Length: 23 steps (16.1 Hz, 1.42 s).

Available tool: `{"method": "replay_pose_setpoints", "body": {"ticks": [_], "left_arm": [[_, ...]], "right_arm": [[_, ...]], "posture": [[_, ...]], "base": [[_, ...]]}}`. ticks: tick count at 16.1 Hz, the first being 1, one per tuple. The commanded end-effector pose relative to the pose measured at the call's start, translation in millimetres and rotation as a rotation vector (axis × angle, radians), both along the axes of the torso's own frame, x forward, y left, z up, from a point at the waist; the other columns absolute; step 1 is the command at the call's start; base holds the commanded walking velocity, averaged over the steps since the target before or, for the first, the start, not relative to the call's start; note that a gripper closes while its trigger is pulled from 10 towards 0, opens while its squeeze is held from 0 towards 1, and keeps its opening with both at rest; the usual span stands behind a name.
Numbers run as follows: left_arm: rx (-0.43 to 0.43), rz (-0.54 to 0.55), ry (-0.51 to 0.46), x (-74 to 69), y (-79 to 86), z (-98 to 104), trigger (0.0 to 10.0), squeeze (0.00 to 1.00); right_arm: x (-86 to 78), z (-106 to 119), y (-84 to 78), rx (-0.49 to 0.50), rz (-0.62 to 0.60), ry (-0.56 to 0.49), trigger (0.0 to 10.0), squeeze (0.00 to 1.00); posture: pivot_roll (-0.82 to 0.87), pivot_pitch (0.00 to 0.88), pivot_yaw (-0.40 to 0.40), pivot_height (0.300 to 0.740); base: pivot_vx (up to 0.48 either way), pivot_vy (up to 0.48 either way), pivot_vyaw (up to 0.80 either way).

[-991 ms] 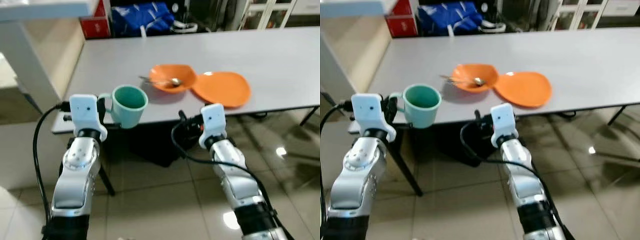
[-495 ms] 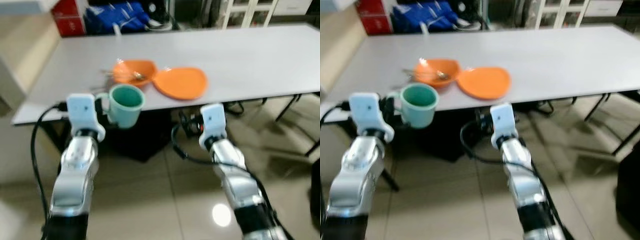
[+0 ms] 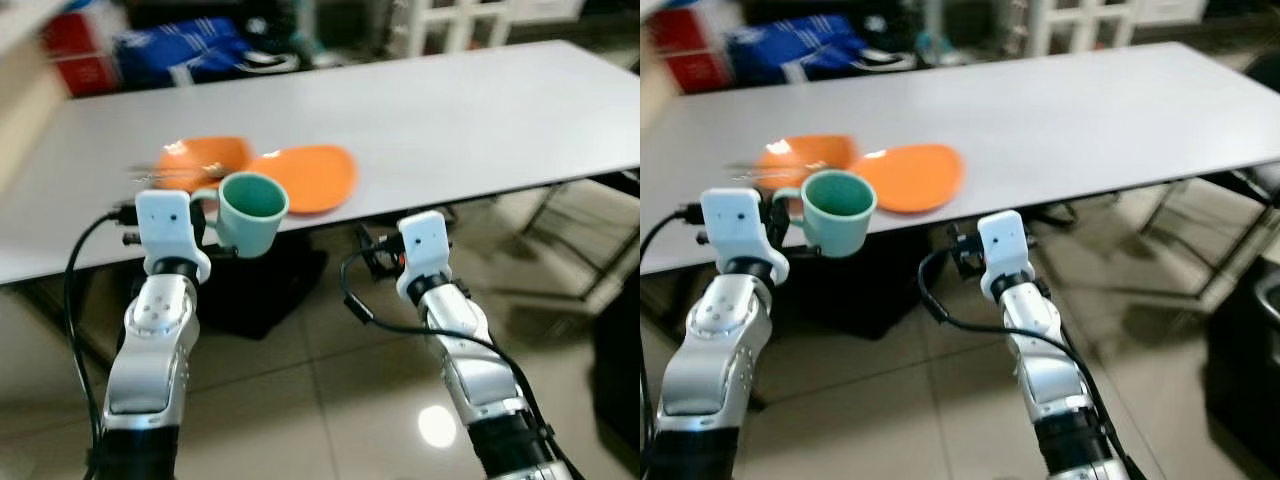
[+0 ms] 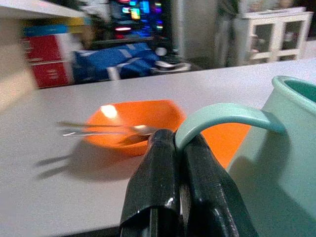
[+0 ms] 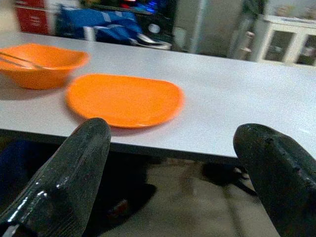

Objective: Setting the table

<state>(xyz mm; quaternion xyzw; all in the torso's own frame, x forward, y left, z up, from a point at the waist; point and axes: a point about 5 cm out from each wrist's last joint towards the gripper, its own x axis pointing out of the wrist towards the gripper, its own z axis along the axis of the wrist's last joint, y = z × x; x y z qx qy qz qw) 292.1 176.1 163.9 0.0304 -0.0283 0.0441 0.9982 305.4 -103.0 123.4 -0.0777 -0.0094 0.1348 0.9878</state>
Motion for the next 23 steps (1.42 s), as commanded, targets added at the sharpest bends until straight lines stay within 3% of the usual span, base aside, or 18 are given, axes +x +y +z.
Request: {"method": "replay_pose_setpoints", "body": {"ticks": [1, 19, 23], "left_arm": [[0.005, -0.016, -0.002, 1.1, -5.6, 1.2, 0.0, 0.0], [-0.017, -0.003, -0.019, 5.2, -4.0, 5.2, 0.0, 0.0], [-0.042, 0.005, -0.008, 4.6, -1.0, 3.2, 0.0, 0.0]], "right_arm": [[1.5, 4.2, -5.4, -0.006, -0.018, -0.016, 10.0, 0.0], [2.2, 5.1, -3.7, -0.01, -0.01, -0.019, 10.0, 0.0], [1.8, 4.8, -3.4, -0.012, -0.009, -0.019, 10.0, 0.0]], "posture": [[-0.13, 0.0, 0.066, 0.74], [-0.12, 0.0, 0.067, 0.74], [-0.13, 0.0, 0.066, 0.74]], "base": [[0.424, 0.0, 0.0], [0.358, -0.315, 0.0], [0.076, -0.092, 0.0]]}}
